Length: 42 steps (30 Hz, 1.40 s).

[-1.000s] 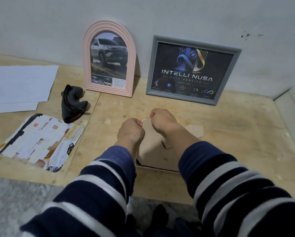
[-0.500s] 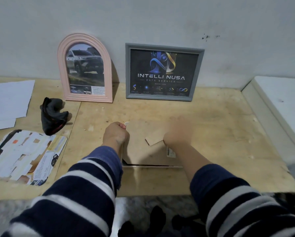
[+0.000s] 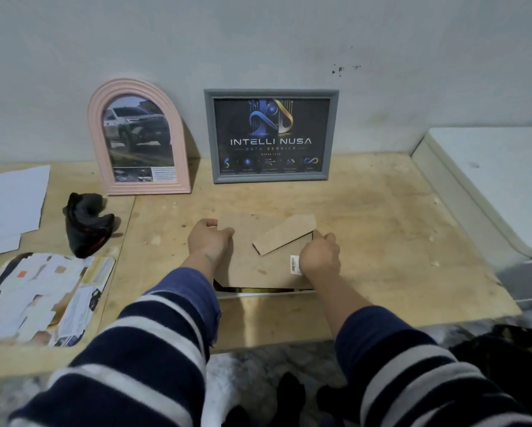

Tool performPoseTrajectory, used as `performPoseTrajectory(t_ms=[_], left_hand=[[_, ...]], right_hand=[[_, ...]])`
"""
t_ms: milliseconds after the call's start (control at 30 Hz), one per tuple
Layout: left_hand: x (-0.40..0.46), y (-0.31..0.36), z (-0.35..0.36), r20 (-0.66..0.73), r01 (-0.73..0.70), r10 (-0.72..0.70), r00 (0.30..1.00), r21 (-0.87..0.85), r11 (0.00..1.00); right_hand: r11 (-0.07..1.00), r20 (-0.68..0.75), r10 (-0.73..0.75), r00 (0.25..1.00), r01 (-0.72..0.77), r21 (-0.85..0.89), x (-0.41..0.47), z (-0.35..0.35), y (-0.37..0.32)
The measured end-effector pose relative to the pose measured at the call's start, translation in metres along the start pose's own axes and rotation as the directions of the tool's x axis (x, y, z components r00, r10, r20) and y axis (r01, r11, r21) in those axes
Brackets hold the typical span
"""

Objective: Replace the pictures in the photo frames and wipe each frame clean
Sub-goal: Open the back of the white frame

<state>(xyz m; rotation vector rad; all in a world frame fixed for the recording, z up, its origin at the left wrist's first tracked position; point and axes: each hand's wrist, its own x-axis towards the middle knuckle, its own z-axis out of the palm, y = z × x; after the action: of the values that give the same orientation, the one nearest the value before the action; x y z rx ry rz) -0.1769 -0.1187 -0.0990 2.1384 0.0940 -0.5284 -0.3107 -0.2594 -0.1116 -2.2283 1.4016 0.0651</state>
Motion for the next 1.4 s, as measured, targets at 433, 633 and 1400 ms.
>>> performPoseTrajectory(t_ms=[433,633,1400], left_hand=[[-0.002,-0.01,0.003,-0.05,0.008,-0.007,0.999,0.009,1.0],[-0.012,0.013,0.015,-0.007,0.026,-0.026,1.0,0.031,0.999],[0.0,0.034,0.003,-0.032,-0.031,0.033,0.999,0.079,0.996]], right_hand=[[0.996,-0.016,0.01,1.0,-0.009,0.091,0.005,0.007,0.004],[0.931,-0.071,0.108,0.992,-0.076,0.357,0.004,0.01,-0.009],[0.729,0.021,0.198,0.98,-0.161,0.666,0.014,-0.025,-0.027]])
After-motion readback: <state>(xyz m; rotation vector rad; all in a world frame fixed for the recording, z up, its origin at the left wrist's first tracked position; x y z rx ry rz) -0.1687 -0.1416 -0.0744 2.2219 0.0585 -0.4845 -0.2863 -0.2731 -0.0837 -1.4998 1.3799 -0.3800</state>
